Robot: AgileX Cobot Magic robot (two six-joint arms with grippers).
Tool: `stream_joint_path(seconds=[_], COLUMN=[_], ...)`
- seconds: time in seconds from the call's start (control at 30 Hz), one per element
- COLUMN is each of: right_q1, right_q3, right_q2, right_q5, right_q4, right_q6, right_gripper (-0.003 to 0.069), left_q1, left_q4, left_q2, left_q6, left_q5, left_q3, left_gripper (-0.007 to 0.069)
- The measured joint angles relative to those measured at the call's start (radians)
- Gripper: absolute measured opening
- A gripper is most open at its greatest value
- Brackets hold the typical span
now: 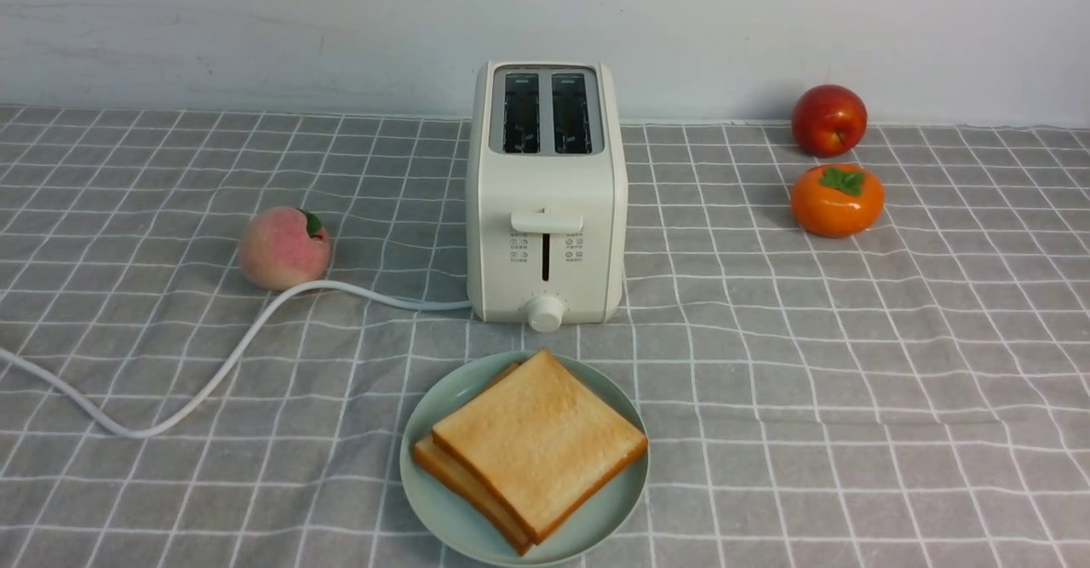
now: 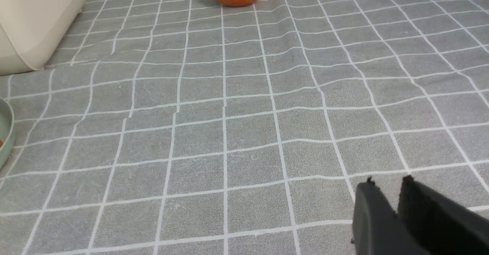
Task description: Take toasted bread from bread machine on grey coffee table place on plate.
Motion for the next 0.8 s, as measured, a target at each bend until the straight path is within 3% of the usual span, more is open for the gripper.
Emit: stream_joint_path(seconds=[0.8], right_q1=[0.0], right_q3=[0.0], right_q2=[0.0], right_q5=[0.0], right_q4=[0.0], right_q6=[-0.001], right_gripper=[0.0142], left_q1=[0.0], left_q4=[0.0], left_q2=[0.0], left_q6=[0.0], left_q5=[0.001], left_q3=[0.0], left_gripper=[0.0109])
